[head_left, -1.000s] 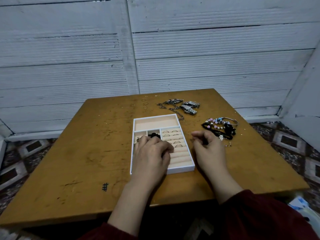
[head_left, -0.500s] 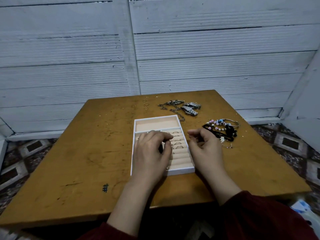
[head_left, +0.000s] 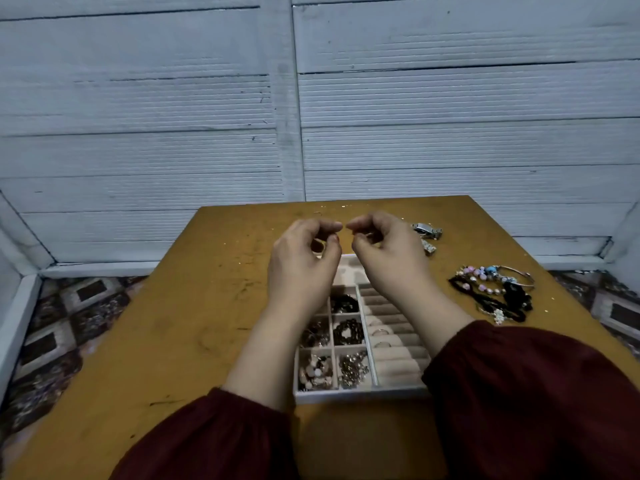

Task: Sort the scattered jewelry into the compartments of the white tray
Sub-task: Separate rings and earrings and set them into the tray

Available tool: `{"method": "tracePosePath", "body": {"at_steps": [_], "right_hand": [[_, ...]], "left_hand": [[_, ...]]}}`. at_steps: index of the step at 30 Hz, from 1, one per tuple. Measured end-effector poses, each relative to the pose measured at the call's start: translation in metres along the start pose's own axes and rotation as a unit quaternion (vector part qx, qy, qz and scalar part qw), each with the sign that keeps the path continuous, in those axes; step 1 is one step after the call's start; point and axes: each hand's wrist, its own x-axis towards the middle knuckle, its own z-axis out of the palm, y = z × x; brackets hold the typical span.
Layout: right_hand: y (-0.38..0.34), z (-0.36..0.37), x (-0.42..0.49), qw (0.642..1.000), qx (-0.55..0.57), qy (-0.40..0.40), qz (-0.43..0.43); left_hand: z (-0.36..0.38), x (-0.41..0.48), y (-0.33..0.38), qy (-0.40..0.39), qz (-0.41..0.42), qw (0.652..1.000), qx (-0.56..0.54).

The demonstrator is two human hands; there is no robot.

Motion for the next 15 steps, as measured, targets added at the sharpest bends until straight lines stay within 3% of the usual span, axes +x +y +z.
{"method": "tracePosePath", "body": {"at_steps": [9, 15], "right_hand": [[0.023, 0.054, 0.079, 0.992, -0.098, -0.074, -0.004], [0.05, 0.086, 0.126, 0.98, -0.159, -0.12, 0.023]], "left_hand": [[0.003, 0.063, -0.075, 0.019, -0.062, 0.997, 0.03], [0.01, 0.092, -0.132, -0.013, -0.123, 0.981, 0.147]]}}
